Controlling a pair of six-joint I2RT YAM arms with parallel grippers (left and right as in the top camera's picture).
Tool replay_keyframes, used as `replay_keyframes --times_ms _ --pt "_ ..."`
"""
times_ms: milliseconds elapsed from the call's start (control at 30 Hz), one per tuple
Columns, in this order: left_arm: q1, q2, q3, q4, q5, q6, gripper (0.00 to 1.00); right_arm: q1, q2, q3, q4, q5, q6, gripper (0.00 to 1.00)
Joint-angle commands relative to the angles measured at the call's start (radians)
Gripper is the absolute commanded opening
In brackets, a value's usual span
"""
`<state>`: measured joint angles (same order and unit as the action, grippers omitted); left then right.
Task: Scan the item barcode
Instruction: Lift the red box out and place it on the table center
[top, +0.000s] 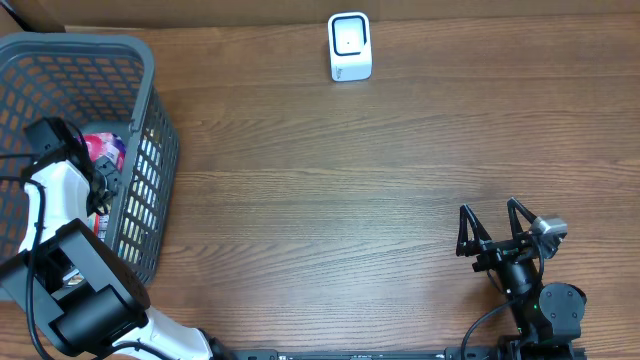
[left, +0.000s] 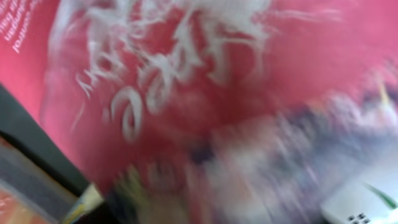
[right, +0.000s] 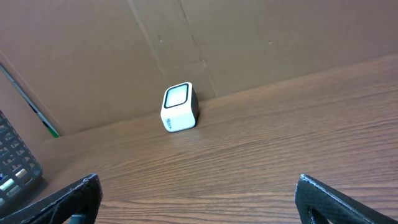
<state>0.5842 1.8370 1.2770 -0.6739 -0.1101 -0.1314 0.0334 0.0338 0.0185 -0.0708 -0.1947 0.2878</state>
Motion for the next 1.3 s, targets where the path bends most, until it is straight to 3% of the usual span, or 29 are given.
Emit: replay_keyframes --times_ms 0,67,100,400,700,933,1067,1167,1267 --pt "0.000 0.005 -0.012 0.008 -0.026 -0.004 0.22 0.005 -0.002 -0.011 0.006 0.000 0.001 1.00" --pt "0.000 0.003 -0.006 0.002 -0.045 -0.004 0.06 0.005 -0.002 -0.011 0.006 0.000 0.001 1.00" --pt "0.000 0.000 -0.004 -0.002 -0.056 -0.004 0.04 0.005 -0.002 -0.011 0.006 0.000 0.001 1.00" --pt "0.000 -0.095 0.021 -0.011 -0.081 -0.008 0.04 0.005 -0.002 -0.011 0.006 0.000 0.001 1.00" --pt "-0.001 -0.352 0.148 -0.127 -0.064 -0.029 0.04 0.005 -0.002 -0.011 0.006 0.000 0.001 1.00" --pt "-0.025 -0.554 0.308 -0.291 0.237 -0.026 0.04 0.005 -0.002 -0.011 0.006 0.000 0.001 1.00" --pt "-0.169 -0.650 0.330 -0.326 0.323 0.029 0.04 0.005 -0.002 -0.011 0.006 0.000 0.001 1.00" --pt "-0.381 -0.678 0.323 -0.399 0.291 0.107 0.04 0.005 -0.002 -0.011 0.006 0.000 0.001 1.00" --pt "-0.586 -0.672 0.271 -0.429 0.256 0.109 0.04 0.005 -0.002 -0.011 0.006 0.000 0.001 1.00"
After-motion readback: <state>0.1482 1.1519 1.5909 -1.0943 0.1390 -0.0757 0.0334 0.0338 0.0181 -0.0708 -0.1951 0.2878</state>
